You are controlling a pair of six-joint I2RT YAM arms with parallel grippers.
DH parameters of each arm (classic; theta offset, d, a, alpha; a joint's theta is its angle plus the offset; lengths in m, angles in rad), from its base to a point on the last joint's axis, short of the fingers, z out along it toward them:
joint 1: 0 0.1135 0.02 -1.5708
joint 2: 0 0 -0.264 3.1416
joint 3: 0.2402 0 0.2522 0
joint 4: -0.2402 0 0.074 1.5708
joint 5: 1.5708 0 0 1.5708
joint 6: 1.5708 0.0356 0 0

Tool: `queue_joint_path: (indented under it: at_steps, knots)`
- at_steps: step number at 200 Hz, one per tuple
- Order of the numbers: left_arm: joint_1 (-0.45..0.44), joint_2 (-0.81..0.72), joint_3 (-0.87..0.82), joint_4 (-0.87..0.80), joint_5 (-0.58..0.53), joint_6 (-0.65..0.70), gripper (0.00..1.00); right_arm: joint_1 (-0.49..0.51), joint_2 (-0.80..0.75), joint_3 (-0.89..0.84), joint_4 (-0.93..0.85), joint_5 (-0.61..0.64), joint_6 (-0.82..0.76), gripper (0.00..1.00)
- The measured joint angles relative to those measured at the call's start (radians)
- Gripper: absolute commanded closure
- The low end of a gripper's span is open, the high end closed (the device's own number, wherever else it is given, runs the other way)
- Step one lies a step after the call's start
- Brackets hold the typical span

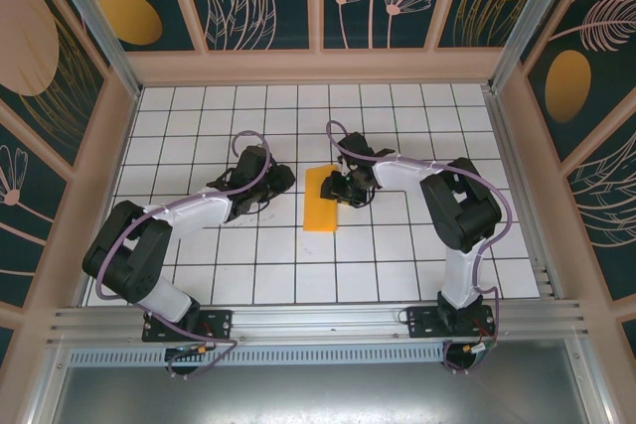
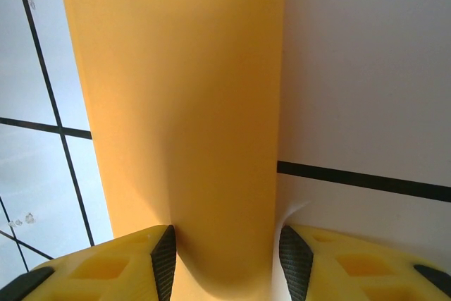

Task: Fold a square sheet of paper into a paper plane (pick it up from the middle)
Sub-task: Hold the square sheet of paper at the center of the table.

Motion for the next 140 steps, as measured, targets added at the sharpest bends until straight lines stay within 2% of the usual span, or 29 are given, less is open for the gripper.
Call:
queue_joint_path:
  at_steps: [140]
  knots:
    - [0.000,0.044,0.000,0.029,0.089,0.002,0.63,0.000,0.023,0.039,-0.053,-0.004,-0.048,0.51]
